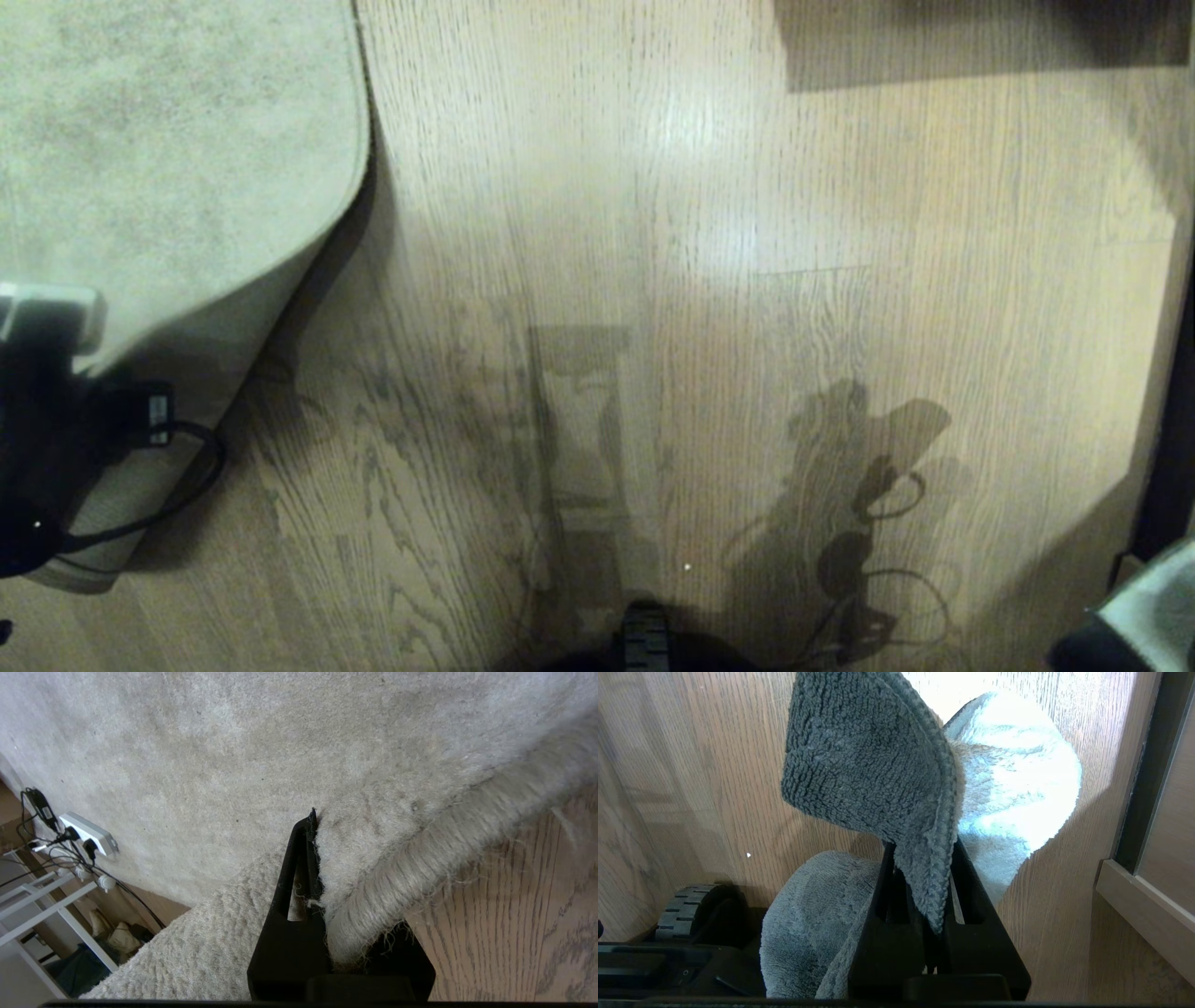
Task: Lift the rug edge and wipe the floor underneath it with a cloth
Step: Lift up the carpet
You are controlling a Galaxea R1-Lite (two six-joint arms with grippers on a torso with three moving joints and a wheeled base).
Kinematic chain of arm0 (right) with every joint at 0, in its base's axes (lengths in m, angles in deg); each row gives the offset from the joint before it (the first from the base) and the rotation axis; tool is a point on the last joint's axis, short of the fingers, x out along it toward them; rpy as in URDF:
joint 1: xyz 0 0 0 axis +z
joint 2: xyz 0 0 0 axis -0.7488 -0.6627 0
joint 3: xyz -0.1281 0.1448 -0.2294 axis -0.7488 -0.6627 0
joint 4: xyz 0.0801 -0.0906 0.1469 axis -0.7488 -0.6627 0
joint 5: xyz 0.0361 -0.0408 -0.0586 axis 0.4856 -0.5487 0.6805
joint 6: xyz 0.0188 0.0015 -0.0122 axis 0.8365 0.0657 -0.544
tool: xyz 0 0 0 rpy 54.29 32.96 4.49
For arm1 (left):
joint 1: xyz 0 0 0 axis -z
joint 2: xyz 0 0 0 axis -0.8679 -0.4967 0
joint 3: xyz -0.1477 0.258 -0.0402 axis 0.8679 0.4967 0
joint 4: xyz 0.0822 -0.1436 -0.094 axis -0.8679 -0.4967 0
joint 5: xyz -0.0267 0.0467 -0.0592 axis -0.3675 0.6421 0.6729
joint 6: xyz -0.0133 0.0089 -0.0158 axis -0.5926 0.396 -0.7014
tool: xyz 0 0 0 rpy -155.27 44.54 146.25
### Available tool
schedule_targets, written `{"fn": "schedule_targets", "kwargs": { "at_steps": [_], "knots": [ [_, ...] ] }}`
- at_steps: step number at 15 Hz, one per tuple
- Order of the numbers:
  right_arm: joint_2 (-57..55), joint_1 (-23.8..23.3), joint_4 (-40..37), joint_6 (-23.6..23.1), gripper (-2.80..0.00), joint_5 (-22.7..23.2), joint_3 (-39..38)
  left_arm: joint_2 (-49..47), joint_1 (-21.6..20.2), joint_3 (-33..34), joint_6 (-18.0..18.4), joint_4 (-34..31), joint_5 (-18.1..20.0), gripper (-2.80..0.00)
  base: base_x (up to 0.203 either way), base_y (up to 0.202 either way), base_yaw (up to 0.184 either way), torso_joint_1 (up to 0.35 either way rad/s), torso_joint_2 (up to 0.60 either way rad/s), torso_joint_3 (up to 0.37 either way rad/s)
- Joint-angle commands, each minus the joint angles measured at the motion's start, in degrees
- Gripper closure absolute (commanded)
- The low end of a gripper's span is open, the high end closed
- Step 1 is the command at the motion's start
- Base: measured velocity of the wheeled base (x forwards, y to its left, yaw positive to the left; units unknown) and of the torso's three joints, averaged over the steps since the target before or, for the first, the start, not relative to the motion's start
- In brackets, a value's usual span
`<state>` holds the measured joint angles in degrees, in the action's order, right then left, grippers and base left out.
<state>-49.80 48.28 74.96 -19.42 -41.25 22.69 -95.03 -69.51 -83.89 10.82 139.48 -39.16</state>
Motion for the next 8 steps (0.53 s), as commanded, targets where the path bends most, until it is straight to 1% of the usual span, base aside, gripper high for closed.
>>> {"fn": "schedule_targets", "kwargs": {
  "at_steps": [1,7,8],
  "knots": [
    [-0.1,0.0,0.0,0.0,0.00,0.0,0.0,0.1,0.0,0.0,0.0,1.4,-0.1,0.00,0.000,0.000,0.000,0.000,0.00,0.000],
    [-0.1,0.0,0.0,0.1,0.00,0.1,0.0,0.2,-0.3,0.1,-0.1,1.9,-0.2,0.00,0.000,0.000,0.000,0.000,0.00,0.000],
    [-0.1,0.0,0.0,0.0,0.00,0.0,0.0,0.2,-0.4,0.1,-0.1,1.9,-0.2,0.00,0.004,0.100,-0.009,0.002,0.00,-0.001]
  ]
}}
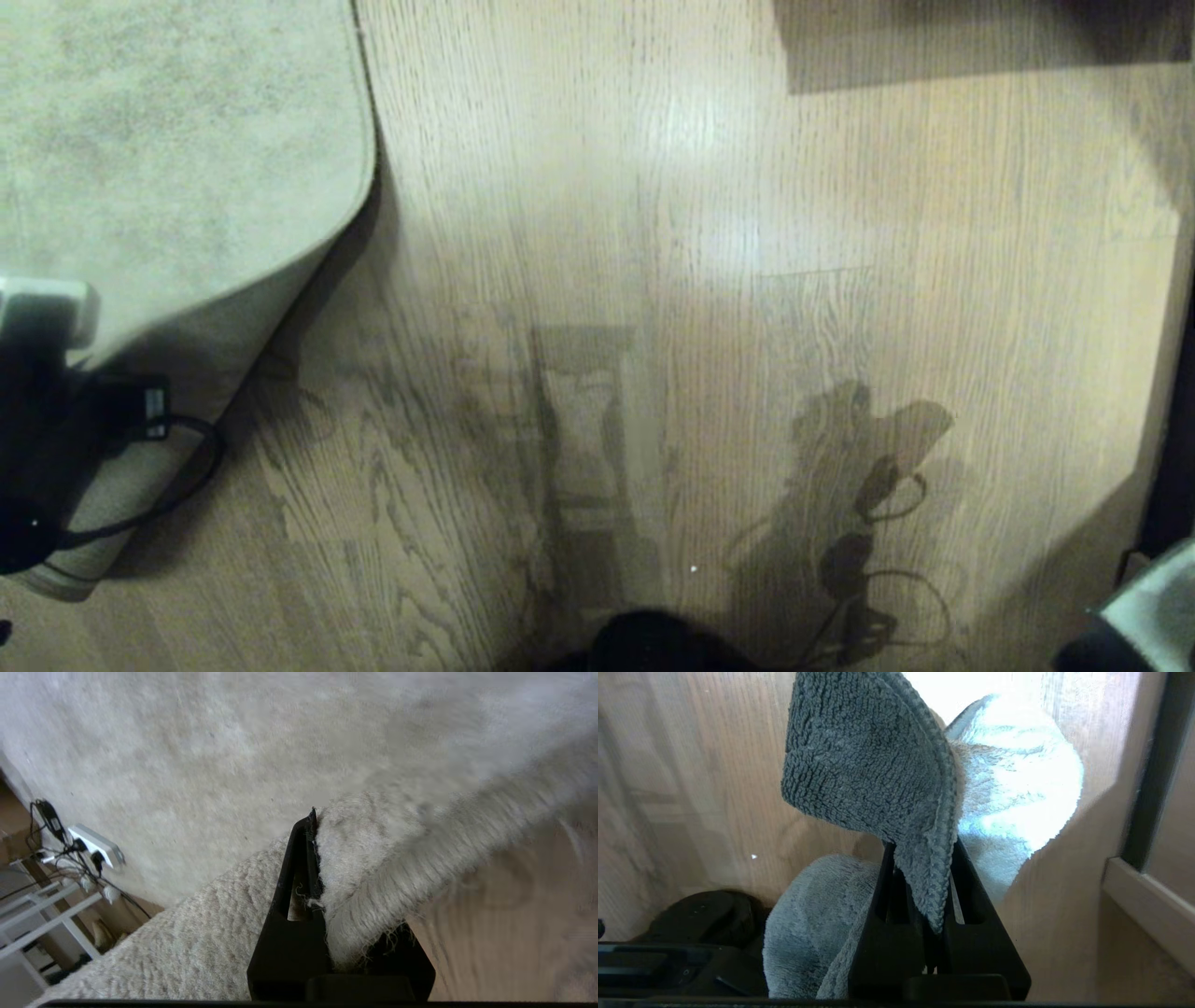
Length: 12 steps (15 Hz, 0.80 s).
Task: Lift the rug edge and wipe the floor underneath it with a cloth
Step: Lift up the carpet
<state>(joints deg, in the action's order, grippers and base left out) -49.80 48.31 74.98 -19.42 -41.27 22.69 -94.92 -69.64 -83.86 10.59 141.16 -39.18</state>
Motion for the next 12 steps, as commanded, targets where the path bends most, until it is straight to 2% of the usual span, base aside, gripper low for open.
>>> {"fn": "schedule_targets", "kwargs": {
  "at_steps": [1,12],
  "knots": [
    [-0.1,0.0,0.0,0.0,0.00,0.0,0.0,0.1,-0.4,0.1,0.1,0.2,-0.2,0.00,0.002,0.163,-0.002,-0.002,0.00,0.002],
    [-0.1,0.0,0.0,0.0,0.00,0.1,0.0,0.0,-0.6,0.1,0.2,0.2,-0.1,0.00,0.000,0.194,-0.002,0.002,0.00,0.001]
  ]
}}
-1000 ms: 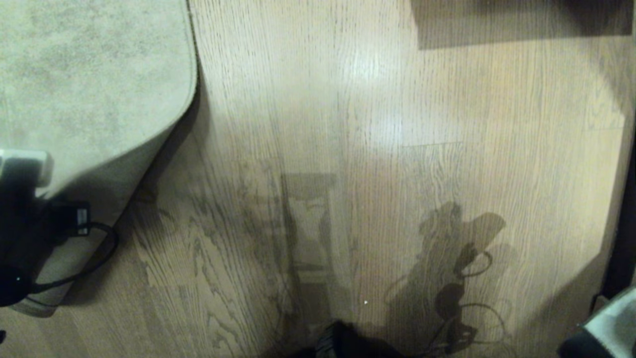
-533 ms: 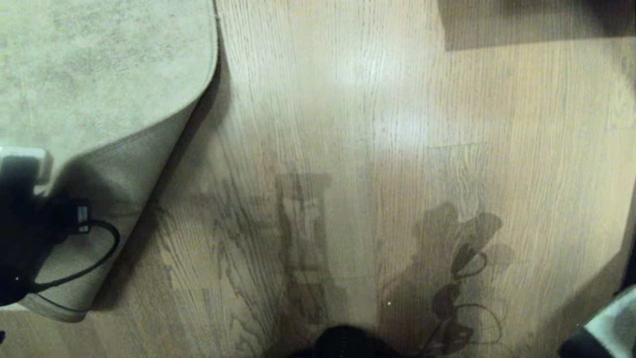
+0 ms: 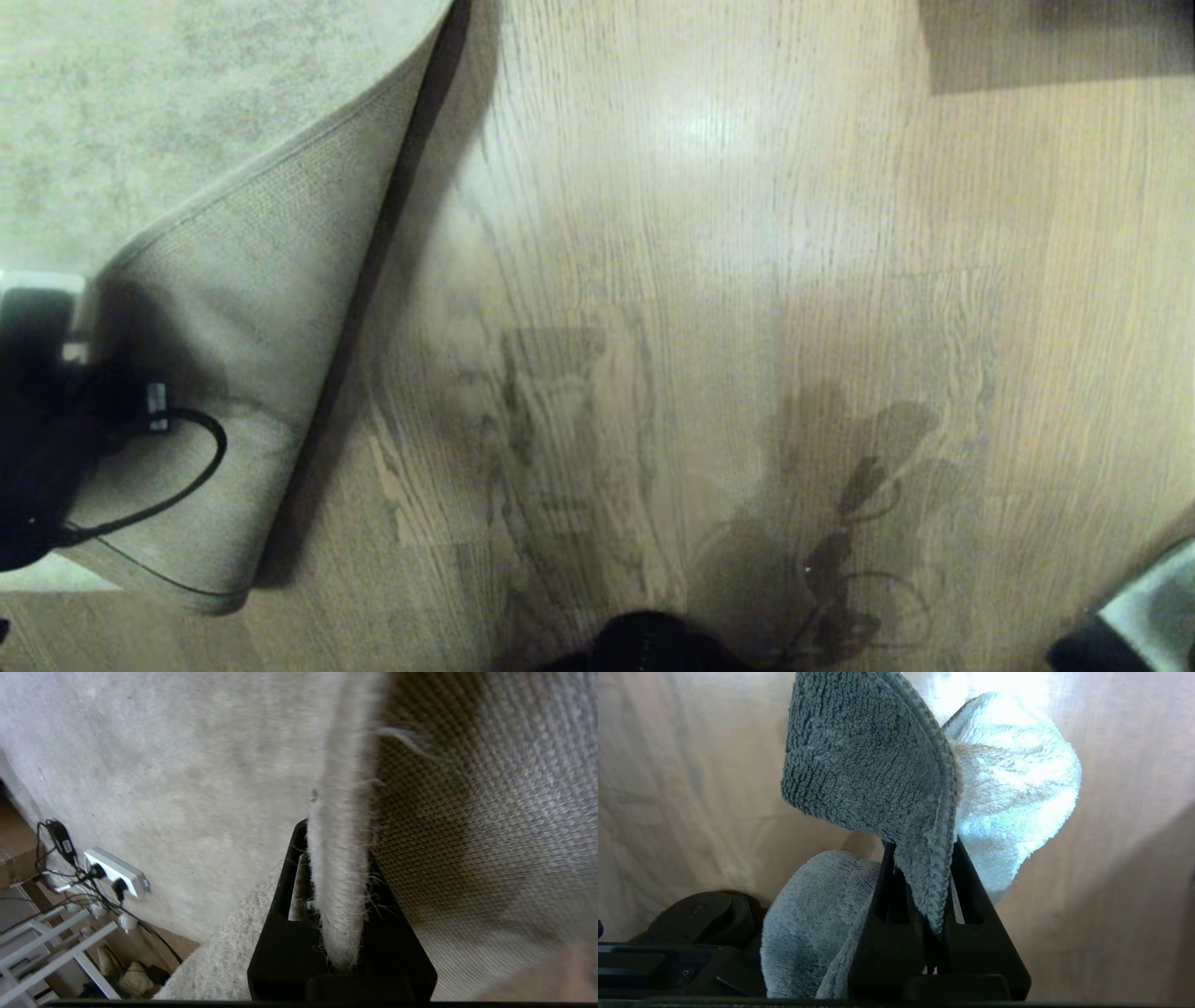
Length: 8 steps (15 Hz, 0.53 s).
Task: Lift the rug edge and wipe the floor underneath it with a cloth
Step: Lift up the carpet
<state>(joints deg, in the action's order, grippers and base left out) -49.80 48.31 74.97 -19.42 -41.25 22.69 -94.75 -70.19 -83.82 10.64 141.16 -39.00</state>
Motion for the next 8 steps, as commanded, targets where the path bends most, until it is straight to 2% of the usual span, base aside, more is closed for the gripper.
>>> {"fn": "schedule_targets", "kwargs": {
  "at_steps": [1,3,5,8],
  "knots": [
    [-0.1,-0.1,0.0,0.0,0.00,0.0,0.0,-0.1,0.0,-0.1,0.1,0.2,-0.3,0.00,0.000,0.186,-0.003,0.002,0.00,-0.001],
    [-0.1,0.0,0.0,0.0,0.00,0.0,0.0,-0.2,0.0,-0.2,0.0,0.2,-0.1,0.00,0.000,0.129,0.001,0.000,0.00,0.000],
    [-0.1,0.0,0.0,0.0,0.00,0.1,0.0,-0.6,0.0,-0.9,-2.6,0.2,0.8,0.00,0.000,0.000,0.000,0.000,0.00,0.000],
    [-0.1,0.0,0.0,0.0,0.00,0.1,0.0,-1.1,-1.4,-1.8,-3.1,0.3,3.3,0.00,0.000,0.000,0.000,0.000,0.00,0.000]
  ]
}}
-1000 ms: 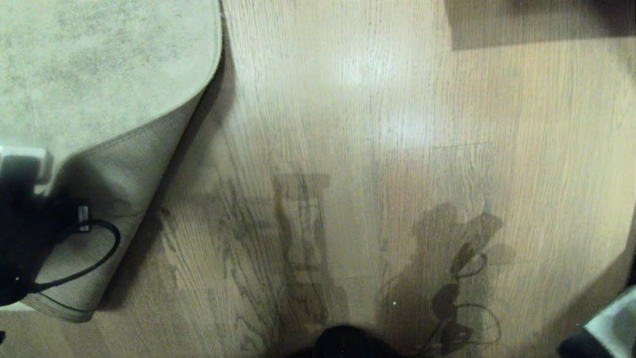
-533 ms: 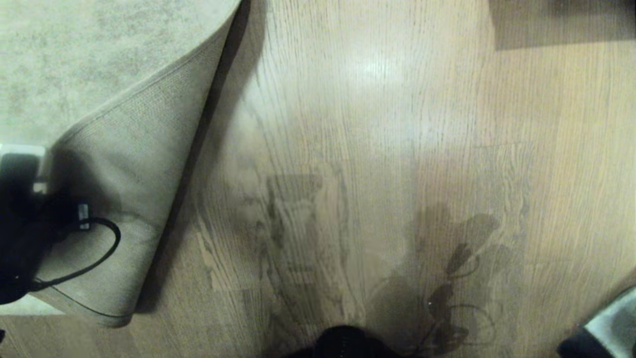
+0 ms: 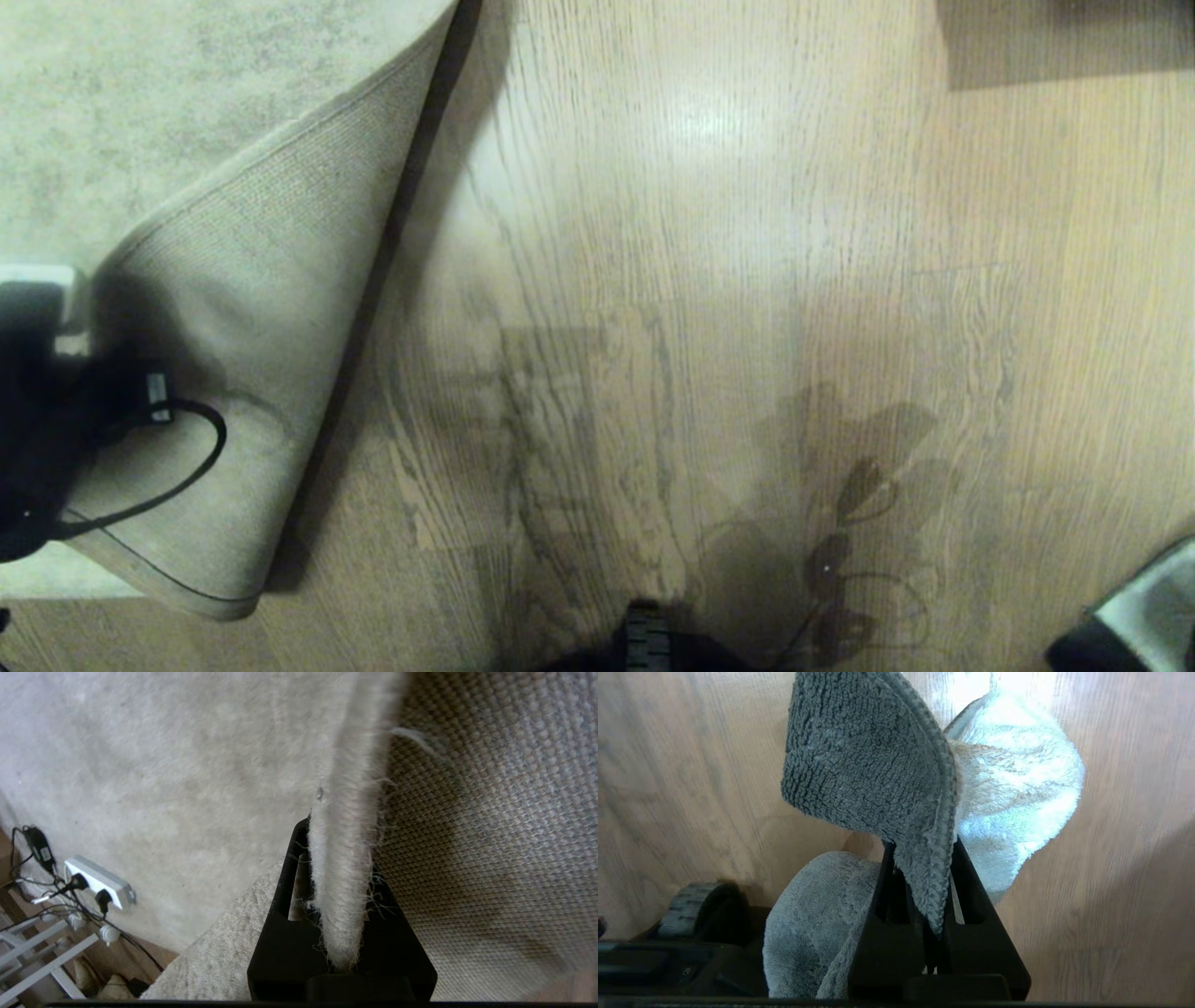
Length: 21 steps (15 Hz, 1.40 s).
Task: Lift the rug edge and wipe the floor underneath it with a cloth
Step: Lift up the carpet
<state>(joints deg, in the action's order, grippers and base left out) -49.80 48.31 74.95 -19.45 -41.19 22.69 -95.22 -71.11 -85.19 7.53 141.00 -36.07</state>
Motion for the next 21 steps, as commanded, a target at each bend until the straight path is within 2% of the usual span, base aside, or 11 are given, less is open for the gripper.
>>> {"fn": "schedule_targets", "kwargs": {
  "at_steps": [1,4,9,17,19,21],
  "knots": [
    [-0.1,0.0,0.1,0.0,0.00,-0.1,0.0,-1.1,-0.4,-1.0,-0.1,0.5,0.7,0.00,0.000,0.000,0.000,0.000,0.00,0.000],
    [-0.1,-0.1,0.1,0.0,0.00,-0.1,0.0,-5.2,-0.2,-3.2,-0.4,3.0,1.1,0.00,0.000,0.000,0.000,0.000,0.00,0.000],
    [-0.1,0.0,0.1,0.0,0.00,-0.1,0.0,-14.9,1.4,-5.2,1.0,18.0,0.7,0.00,0.000,0.000,0.000,0.000,0.00,0.000],
    [-0.1,0.2,0.0,-0.8,0.00,-0.2,0.0,-14.8,4.7,-5.4,4.1,18.3,0.3,0.00,0.000,0.000,0.000,0.000,0.00,0.000],
    [-0.1,0.2,-0.3,-4.4,0.00,0.0,0.0,-14.6,4.7,-5.3,4.8,18.3,0.2,0.00,0.000,0.000,0.000,0.000,0.00,0.000],
    [-1.6,0.2,-0.1,-4.5,0.00,0.7,1.7,-14.6,4.7,-5.3,4.8,18.3,0.3,0.00,0.000,0.000,0.000,0.000,0.00,0.000]
  ]
}}
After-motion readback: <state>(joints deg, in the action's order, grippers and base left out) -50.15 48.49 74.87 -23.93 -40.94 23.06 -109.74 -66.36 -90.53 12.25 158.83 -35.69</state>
